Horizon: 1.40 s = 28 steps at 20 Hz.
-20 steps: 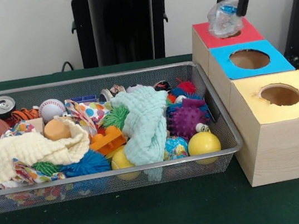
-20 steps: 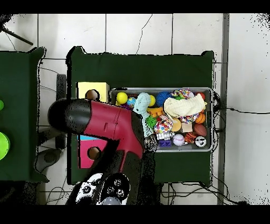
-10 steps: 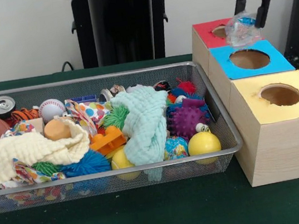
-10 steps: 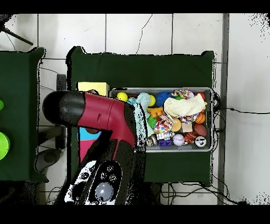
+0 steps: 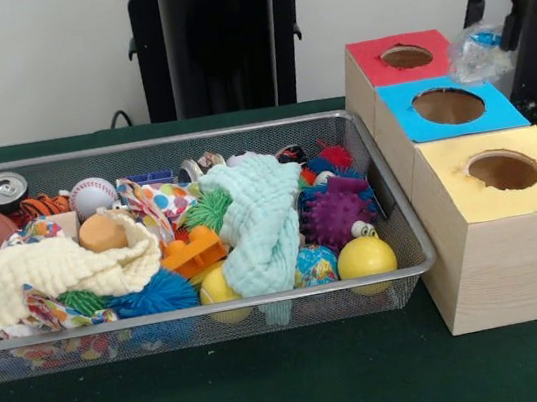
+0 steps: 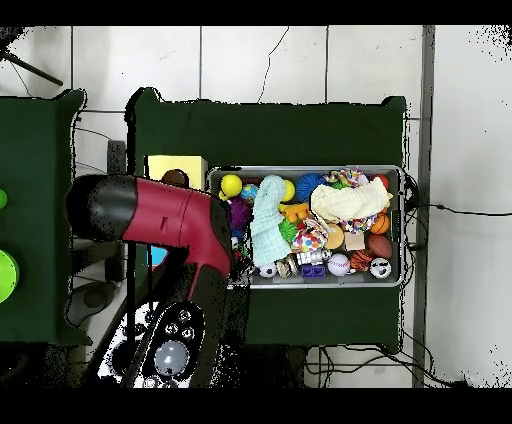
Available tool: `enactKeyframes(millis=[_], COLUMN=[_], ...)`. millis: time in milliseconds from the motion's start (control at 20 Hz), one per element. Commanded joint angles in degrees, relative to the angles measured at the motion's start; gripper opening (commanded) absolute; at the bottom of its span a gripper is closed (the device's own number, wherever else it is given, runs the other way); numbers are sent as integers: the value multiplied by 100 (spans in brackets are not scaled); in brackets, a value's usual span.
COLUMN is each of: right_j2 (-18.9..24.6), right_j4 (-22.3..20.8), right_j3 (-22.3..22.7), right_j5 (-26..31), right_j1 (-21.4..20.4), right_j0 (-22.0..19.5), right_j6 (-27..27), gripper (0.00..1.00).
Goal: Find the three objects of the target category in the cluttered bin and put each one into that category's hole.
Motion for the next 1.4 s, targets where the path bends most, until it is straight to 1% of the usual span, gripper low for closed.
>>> enactKeyframes(millis=[50,350,800,1050,1400], right_j2=[254,225,498,524,742], right_j4=[321,294,335,257,344], right_j3=[579,827,1220,1239,1512], right_j5=[204,-42,-670,-675,-1121], right_j1=[145,82,44,3,14], right_j0=[60,3,-347,-427,-538], right_j6=[1804,1588,905,817,773], gripper=[0,0,0,0,0])
